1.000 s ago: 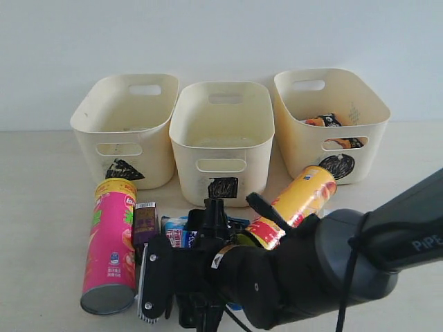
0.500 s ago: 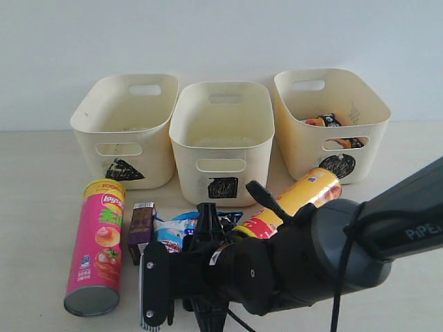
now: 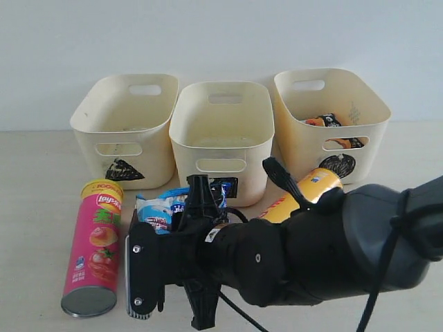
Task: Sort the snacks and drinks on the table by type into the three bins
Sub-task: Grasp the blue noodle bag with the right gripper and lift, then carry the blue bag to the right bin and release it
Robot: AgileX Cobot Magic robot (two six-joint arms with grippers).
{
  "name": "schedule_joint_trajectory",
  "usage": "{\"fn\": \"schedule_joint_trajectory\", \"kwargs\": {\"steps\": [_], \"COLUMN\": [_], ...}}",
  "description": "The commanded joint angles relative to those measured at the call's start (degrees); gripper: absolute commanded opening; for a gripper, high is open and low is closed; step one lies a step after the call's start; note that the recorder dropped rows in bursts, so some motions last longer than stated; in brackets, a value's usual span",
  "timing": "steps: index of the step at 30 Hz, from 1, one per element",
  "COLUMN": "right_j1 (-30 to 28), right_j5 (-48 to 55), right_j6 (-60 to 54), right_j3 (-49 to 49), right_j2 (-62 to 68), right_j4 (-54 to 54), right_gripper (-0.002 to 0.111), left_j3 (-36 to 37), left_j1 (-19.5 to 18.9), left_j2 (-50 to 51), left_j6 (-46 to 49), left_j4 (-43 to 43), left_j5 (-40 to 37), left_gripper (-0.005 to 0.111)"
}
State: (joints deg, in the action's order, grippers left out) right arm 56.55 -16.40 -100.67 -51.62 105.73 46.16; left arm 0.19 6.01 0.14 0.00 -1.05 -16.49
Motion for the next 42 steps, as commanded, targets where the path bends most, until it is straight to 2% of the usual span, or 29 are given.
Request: {"fn": "schedule_joint_trajectory", "kwargs": {"steps": [1, 9, 16, 25, 32, 37, 39, 42], "right_j1": [0.74, 0.48, -4.31, -17.15, -27.58, -39.37, -42.35, -43.58], "right_j5": [-3.92, -6.2, -6.04, -2.57, 2.85, 16.4, 19.86, 21.77], "right_j6": [-8.6, -10.8, -12.8, -13.97, -13.97, -12.66, -12.09, -12.09], "right_j3": [0.24, 0.24, 0.24, -0.25, -4.27, -12.3, -15.75, -20.1], "right_j2": [-2.19, -10.01, -15.78, -18.95, -18.95, -16.98, -14.19, -9.8], "right_j4": [7.4, 8.85, 9.72, 9.25, 8.57, 8.14, 8.78, 8.88], "right_gripper": [0.0, 0.0, 0.0, 0.0, 0.0, 0.0, 0.0, 0.0], "left_j3": [-0.19, -0.19, -0.19, -0.19, -0.19, -0.19, -0.19, -0.19], "left_j1": [0.27, 0.27, 0.27, 0.27, 0.27, 0.27, 0.27, 0.27], "left_j2": [-0.14, -0.14, -0.14, -0.14, -0.14, -0.14, -0.14, -0.14], "left_j6": [-0.42, -0.42, -0.42, -0.42, -0.42, -0.42, -0.42, -0.42], "left_j4": [0.23, 0.23, 0.23, 0.23, 0.23, 0.23, 0.23, 0.23], "left_j5": [0.19, 0.19, 0.19, 0.19, 0.19, 0.19, 0.19, 0.19], "left_gripper": [0.004, 0.004, 0.004, 0.004, 0.004, 0.004, 0.004, 0.004]}}
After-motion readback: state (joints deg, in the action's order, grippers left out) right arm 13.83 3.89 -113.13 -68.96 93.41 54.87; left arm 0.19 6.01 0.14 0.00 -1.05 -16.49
